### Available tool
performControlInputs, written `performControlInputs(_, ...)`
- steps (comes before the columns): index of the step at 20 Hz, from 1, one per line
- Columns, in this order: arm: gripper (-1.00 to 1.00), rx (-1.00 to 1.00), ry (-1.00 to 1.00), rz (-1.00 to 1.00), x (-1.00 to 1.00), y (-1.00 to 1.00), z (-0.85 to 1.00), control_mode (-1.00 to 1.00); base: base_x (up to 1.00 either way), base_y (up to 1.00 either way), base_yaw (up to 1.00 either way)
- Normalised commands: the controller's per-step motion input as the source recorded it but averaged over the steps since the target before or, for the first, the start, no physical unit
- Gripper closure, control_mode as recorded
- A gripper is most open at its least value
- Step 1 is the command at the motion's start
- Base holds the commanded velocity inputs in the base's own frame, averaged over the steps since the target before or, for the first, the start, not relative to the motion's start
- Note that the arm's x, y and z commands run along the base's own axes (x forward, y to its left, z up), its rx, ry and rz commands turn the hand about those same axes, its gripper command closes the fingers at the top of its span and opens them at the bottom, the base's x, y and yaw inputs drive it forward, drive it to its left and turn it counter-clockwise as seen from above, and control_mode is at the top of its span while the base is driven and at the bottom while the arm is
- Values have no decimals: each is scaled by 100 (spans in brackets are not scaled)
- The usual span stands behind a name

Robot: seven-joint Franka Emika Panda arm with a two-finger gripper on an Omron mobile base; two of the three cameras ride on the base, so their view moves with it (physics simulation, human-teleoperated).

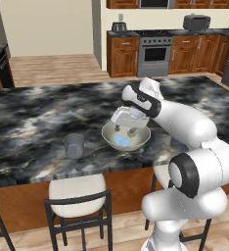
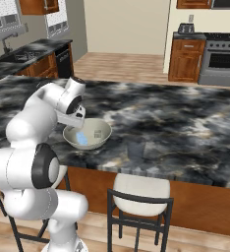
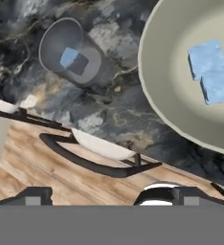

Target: There are four ice cubes in the ice bowl. Place two ice cubes in each glass of water.

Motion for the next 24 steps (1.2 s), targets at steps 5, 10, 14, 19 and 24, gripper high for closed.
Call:
performControlInputs(5, -100, 0, 18, -36, -4, -13, 0, -100, 0, 0, 0)
performControlInputs(10, -100, -2, 20, -39, -9, -13, 0, -100, 0, 0, 0)
performControlInputs(14, -100, -6, 10, -31, -5, -16, 0, -100, 0, 0, 0)
performControlInputs(19, -100, -11, 0, -9, 0, -14, -1, -100, 0, 0, 0)
performControlInputs(24, -100, -9, 0, 3, 0, -15, -2, -100, 0, 0, 0)
